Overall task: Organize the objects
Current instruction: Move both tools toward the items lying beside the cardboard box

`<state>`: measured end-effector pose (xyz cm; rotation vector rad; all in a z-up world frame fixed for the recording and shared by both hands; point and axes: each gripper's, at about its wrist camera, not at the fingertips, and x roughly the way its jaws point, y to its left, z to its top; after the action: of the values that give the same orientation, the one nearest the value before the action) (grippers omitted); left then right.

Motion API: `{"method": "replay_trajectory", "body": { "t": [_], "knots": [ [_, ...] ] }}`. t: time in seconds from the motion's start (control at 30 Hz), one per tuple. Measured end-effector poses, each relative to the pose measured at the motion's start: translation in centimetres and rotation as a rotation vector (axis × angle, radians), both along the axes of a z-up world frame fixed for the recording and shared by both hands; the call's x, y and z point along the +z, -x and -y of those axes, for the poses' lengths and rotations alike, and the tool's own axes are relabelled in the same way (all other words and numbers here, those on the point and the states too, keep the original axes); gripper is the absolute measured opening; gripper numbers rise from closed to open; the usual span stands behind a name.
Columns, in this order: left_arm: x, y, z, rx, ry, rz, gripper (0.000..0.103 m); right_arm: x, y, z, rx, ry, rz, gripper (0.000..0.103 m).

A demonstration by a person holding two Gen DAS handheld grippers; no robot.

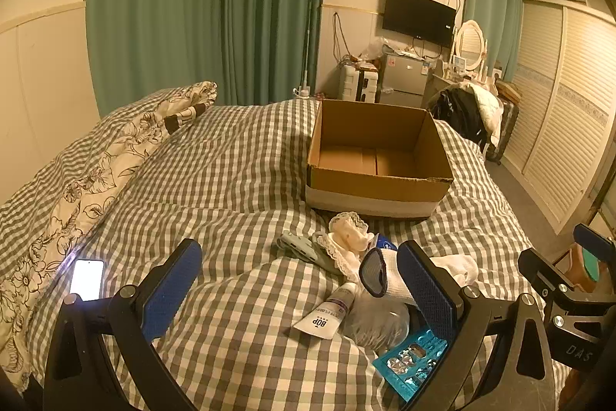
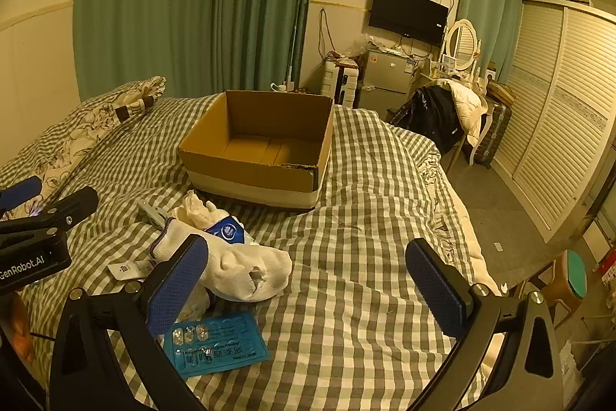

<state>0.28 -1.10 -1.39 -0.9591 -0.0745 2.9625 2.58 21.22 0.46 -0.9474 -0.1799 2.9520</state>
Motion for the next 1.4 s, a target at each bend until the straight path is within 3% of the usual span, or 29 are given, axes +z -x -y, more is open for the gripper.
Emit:
{"method": "replay_trajectory", "body": {
  "t": [0.7,1.0,1.13,1.4],
  "knots": [
    [0.9,-0.8,0.0,-0.019,0.002,-0.025,0.103,0.9,-1.1,0.6,0.042,-0.003,-0.016,0.103],
    [-0.3,-0.1,0.3,-0.017,0.022,0.017,0.102,0.8,-1.0,1.4,0.071,-0.013,-0.008,0.103],
    [-1.6,0.7,0.5,-0.01,0.037,0.06,0.101,-0.4,0.0,2.1,0.101,-0.009,0.025,0.103],
    [-5.4,2.5,1.0,0.008,0.082,0.167,0.1,-5.7,4.9,3.3,0.15,-0.007,0.184,0.103]
  ]
}}
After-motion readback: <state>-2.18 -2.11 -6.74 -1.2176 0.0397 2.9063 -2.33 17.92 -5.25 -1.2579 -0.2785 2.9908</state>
